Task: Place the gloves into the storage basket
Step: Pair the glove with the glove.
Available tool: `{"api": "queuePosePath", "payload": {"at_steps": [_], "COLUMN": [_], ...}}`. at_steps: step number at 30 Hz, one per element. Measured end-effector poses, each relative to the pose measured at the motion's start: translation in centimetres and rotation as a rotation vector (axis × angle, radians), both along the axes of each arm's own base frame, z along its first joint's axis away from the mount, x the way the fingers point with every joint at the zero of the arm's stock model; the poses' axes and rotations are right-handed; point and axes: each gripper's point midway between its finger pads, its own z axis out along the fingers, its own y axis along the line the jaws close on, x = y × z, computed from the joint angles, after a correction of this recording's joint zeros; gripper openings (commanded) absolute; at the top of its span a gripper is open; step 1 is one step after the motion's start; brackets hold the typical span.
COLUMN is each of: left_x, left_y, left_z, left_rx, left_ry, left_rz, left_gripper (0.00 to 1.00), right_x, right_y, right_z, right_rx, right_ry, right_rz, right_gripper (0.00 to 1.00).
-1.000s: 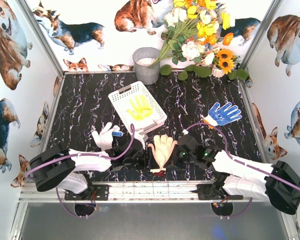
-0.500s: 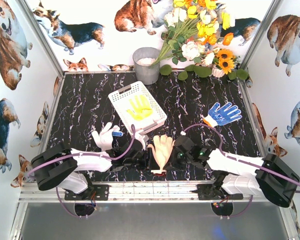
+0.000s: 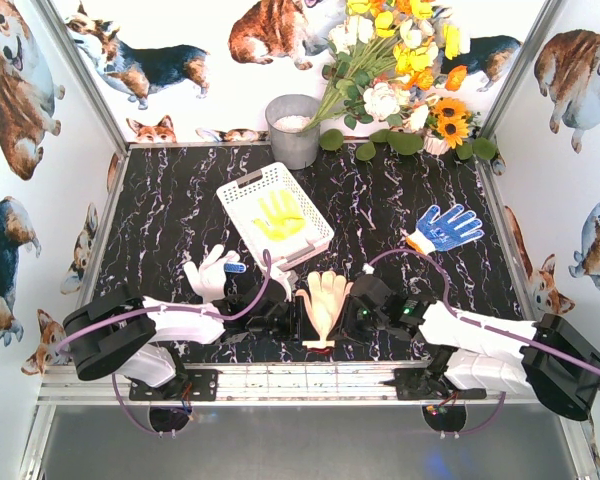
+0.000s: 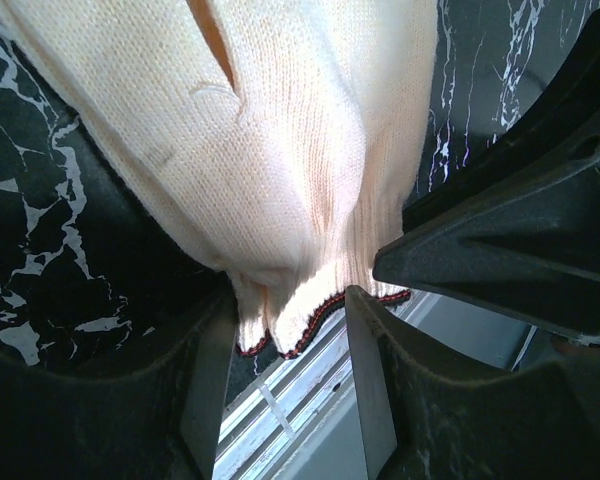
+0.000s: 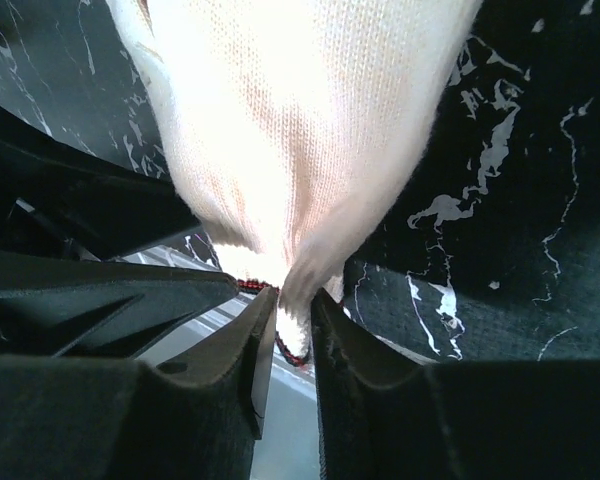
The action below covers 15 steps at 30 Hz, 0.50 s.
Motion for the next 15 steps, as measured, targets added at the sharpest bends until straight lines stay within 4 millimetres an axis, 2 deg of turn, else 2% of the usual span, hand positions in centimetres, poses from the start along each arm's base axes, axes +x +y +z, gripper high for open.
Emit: {"api": "queuePosePath", "payload": {"at_steps": [2,7,15], "left_x": [0.0,-0.1,-0.1], "left_y": [0.0,0.1,0.2], "left_z": [0.0,0.0,-0.1], "left_rx": [0.002,0.006,0.014], "left_ry": [0.001,0.002,0.005], "left_rz": [0.0,0.001,0.0], "left_gripper": [0.42,0.42,0.39], "right_x": [0.0,-0.3,-0.8], "right_y": [0.0,0.4,0.9], "right_z": [0.1,-0.1,-1.0], "right_rx": [0.005,0.025,0.029], "right_ry": [0.004,0.026,0.055], "right_rz": [-0.004,-0.004,0.016], "right_gripper": [0.2,0.27,0.21]}}
